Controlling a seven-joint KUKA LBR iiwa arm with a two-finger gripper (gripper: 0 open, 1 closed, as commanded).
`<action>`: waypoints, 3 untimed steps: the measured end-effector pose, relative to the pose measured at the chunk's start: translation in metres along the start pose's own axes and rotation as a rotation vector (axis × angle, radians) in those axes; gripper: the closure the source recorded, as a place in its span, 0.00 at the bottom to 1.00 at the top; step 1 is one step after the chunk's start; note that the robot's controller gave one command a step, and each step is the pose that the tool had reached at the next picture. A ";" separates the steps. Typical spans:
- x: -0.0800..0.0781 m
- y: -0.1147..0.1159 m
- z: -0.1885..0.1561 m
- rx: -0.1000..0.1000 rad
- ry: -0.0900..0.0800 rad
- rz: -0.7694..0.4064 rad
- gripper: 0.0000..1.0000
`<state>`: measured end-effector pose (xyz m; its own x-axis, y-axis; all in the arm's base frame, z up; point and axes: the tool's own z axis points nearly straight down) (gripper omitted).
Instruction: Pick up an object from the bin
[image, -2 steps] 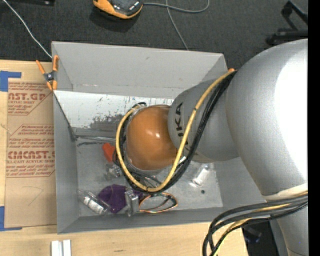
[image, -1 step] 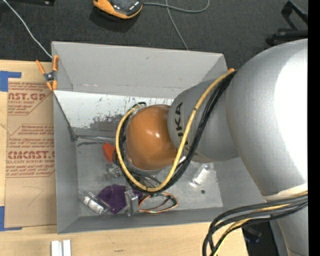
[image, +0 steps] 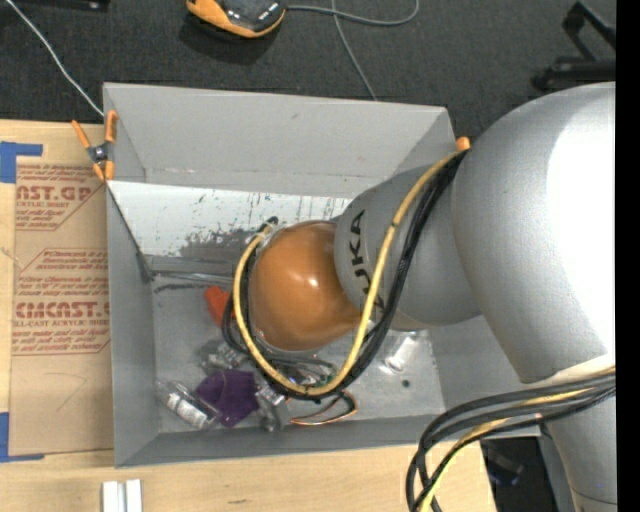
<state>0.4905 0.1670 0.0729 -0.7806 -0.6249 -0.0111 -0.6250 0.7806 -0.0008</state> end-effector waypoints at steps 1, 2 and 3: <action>0.001 -0.003 0.004 0.003 -0.004 0.427 0.00; -0.021 0.019 0.004 0.001 -0.004 0.245 0.00; 0.003 0.010 0.003 0.001 -0.004 0.703 1.00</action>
Offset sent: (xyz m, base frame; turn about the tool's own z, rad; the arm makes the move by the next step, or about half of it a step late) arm 0.0089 0.0601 -0.0029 -0.2856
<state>0.4818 0.1726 0.0693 -0.9995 0.0283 -0.0131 0.0282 0.9996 0.0073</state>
